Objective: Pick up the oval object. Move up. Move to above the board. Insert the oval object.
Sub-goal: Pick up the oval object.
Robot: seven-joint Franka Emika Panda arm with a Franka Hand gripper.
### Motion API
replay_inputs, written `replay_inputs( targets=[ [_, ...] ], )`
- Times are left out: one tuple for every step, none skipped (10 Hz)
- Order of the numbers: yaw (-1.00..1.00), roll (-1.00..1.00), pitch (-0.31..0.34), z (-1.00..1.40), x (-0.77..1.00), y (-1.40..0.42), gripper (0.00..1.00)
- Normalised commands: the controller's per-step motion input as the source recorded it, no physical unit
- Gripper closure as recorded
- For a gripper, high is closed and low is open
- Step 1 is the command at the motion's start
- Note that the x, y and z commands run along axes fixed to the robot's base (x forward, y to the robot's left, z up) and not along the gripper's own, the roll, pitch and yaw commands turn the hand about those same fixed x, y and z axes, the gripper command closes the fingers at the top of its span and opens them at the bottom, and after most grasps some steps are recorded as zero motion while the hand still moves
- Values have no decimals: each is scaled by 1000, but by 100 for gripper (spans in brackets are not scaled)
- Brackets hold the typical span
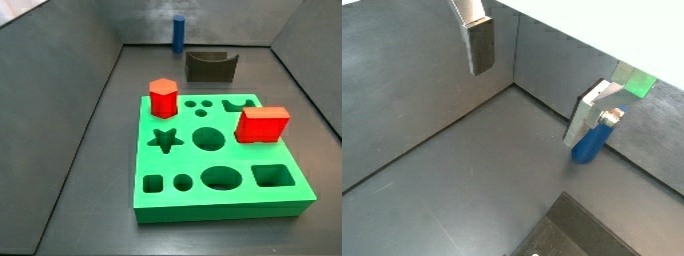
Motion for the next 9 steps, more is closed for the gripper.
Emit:
replay_inputs(
  targets=[
    [0,-64,-41,-17,-146,129,0],
    [163,-76,0,-77,326,709,0],
    [123,-81,0,-129,414,729,0],
    [57,-143,0,-49,323,811,0],
    [29,-119,0,-126,397,751,0],
    [0,-114,0,-197,451,740,0],
    [0,-124,0,-251,643,597,0],
    [-100,-117,-43,-377,623,471,0],
    [-60,-73,-94,-600,420,514,0]
  ],
)
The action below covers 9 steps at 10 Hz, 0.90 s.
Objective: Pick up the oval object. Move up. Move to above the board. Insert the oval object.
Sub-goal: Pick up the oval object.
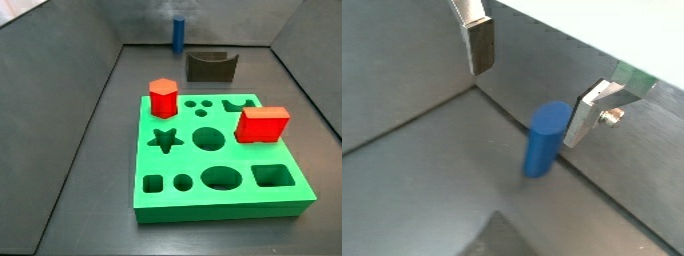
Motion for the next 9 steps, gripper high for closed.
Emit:
replay_inputs(
  targets=[
    [0,-97,-166,-686,257,557,0],
    [0,-77,-171,-706,206,546,0],
    [-26,-64,-180,-709,146,494,0],
    [0,0,-179,-777,0,383,0],
    [-29,86,-140,-886,-40,311,0],
    [-86,113,-109,-934,-143,226,0],
    [-77,134,-134,-874,-183,83,0],
    [-34,0,-131,-169,-74,9,0],
    [0,-79,-71,0,-49,89,0]
  ],
)
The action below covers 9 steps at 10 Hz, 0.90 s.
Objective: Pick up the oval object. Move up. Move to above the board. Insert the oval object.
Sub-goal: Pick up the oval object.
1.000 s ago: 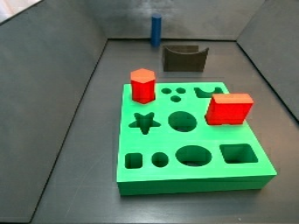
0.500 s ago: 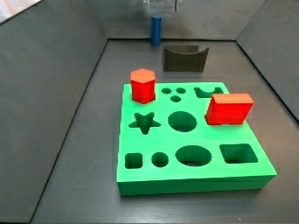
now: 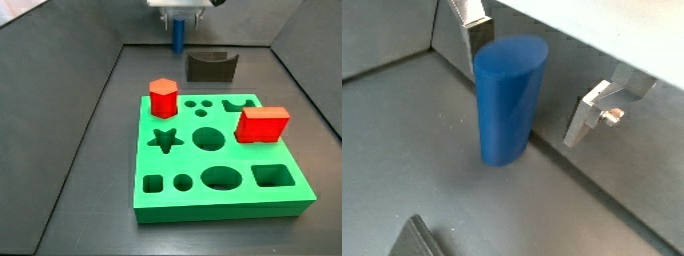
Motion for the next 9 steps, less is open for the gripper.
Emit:
replay_inputs(
  targets=[
    [0,-20,-13,0,0,0,0],
    [0,0,0,0,0,0,0],
    [0,0,0,0,0,0,100],
    [0,0,0,0,0,0,100],
    [0,0,0,0,0,0,100],
    [0,0,0,0,0,0,100],
    [0,0,0,0,0,0,100],
    [0,0,0,0,0,0,100],
    [0,0,0,0,0,0,100]
  ],
)
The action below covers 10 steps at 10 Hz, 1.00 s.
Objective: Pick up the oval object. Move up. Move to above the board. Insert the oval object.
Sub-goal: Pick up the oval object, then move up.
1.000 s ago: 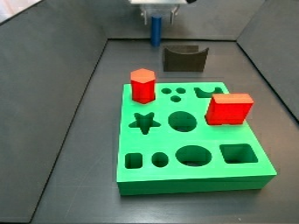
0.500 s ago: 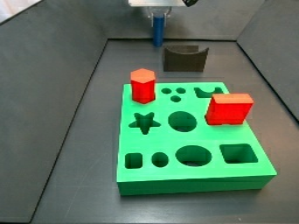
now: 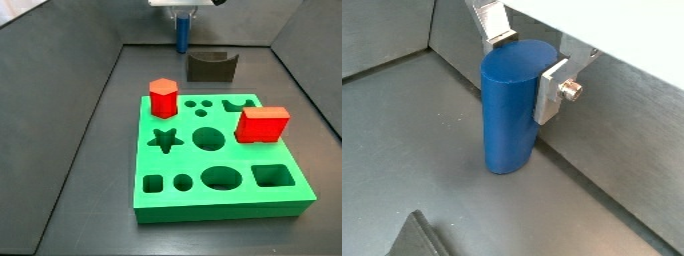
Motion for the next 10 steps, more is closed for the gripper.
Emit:
replay_inputs(
  targets=[
    [0,0,0,0,0,0,100],
    [0,0,0,0,0,0,100],
    [0,0,0,0,0,0,100],
    [0,0,0,0,0,0,100],
    [0,0,0,833,0,0,100],
    [-19,-3,19,791,-39,-6,100],
    [-26,21,27,644,-54,-7,100],
    [-26,43,35,494,-44,-10,100],
    [-20,59,46,335,-34,-8,100],
    [-11,70,60,169,-30,-8,100]
  ],
)
